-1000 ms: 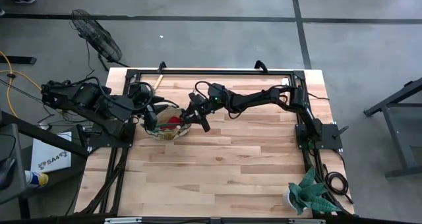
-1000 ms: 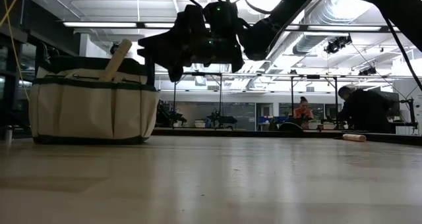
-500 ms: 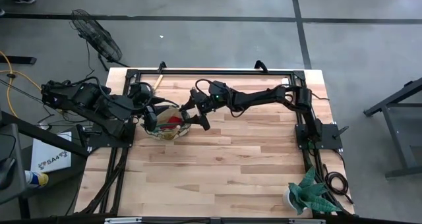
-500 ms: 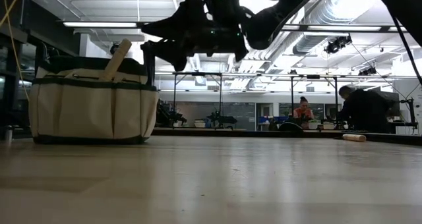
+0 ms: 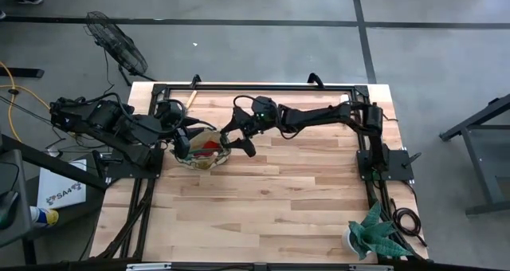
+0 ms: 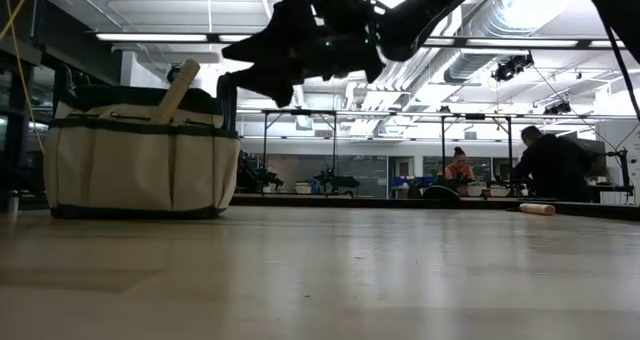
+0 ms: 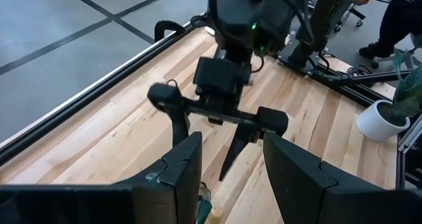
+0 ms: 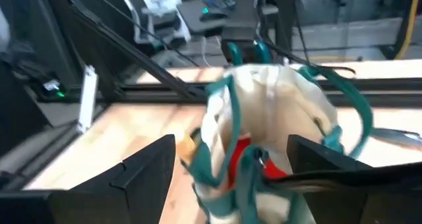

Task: Pick & Place Garden tools in Gardening bag
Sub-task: Put the green shear scissors into the white gardening bag, then adjust the white gardening bag

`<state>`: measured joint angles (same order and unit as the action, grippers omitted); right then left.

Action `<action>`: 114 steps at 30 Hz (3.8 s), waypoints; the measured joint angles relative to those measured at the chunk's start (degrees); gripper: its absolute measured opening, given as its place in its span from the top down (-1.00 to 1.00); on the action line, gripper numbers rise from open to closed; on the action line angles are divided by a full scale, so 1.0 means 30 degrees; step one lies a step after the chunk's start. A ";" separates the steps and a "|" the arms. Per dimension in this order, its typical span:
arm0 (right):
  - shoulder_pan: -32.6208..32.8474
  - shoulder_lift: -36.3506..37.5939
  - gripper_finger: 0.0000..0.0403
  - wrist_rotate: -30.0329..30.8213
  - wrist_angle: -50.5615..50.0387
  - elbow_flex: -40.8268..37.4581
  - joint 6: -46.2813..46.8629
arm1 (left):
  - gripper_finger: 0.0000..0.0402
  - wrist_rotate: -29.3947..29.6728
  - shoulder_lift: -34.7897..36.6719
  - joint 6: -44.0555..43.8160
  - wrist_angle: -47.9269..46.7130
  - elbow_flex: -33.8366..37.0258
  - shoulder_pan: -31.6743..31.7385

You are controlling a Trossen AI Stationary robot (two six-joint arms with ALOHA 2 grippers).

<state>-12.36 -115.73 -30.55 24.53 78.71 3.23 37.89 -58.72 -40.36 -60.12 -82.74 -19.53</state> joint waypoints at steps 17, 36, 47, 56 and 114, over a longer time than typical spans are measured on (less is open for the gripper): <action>-0.0131 0.2620 -0.41 0.3888 -0.7001 -0.0004 -0.2661 | 0.22 -0.0007 0.0000 0.0334 0.0007 0.0000 0.0007; 0.0017 0.5977 -0.41 0.6890 -1.4229 -0.0004 0.2285 | 0.22 0.0779 -0.0004 -0.0047 -0.1602 -0.0007 0.0007; 0.2723 0.5926 -0.41 0.6694 -0.9490 -0.0004 0.0254 | 0.22 0.1684 0.0000 -0.1851 -0.4160 -0.0007 0.0007; 0.3082 0.5492 -0.36 0.7823 -0.8071 0.0006 -0.0213 | 0.22 0.1745 0.0000 -0.1683 -0.4160 -0.0007 0.0007; 0.2113 0.5737 -0.15 0.6679 -1.8728 0.0010 0.7554 | 0.22 -1.0371 -0.9042 1.2453 -0.5626 0.3198 1.2641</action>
<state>-6.02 -98.52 -10.51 -31.66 78.74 25.89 6.78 -85.85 -3.00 -77.00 -73.14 18.39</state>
